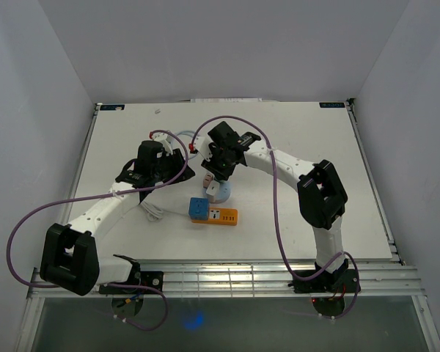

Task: Insert the plug

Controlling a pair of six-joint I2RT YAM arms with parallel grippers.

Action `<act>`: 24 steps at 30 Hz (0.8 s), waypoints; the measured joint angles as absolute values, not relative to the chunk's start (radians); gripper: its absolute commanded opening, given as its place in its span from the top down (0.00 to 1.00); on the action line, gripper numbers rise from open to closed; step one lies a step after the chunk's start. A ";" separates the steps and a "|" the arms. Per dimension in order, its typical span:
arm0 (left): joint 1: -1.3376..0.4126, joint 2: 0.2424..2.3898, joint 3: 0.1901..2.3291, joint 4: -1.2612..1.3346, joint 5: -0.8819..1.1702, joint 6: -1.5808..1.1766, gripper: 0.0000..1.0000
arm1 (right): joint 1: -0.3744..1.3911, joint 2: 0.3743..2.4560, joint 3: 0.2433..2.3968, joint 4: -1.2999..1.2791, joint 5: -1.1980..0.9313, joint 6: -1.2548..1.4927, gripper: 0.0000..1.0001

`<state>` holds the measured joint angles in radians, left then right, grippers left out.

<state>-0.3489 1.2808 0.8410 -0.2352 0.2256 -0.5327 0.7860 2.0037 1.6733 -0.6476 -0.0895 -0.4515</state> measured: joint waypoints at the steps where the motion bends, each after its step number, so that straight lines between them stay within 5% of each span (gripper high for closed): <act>1: -0.349 1.281 0.841 -0.235 0.226 -0.532 0.48 | 0.786 2.004 1.673 -0.647 -0.091 -0.450 0.92; 24: -0.349 1.267 0.841 -0.236 0.226 -0.523 0.50 | 0.786 2.025 1.704 -0.701 -0.091 -0.407 0.92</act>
<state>-0.3489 1.2675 0.8410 -0.2359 0.2260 -0.5232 0.7860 2.0247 1.7039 -0.7013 -0.0910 -0.4068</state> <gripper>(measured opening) 0.506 0.363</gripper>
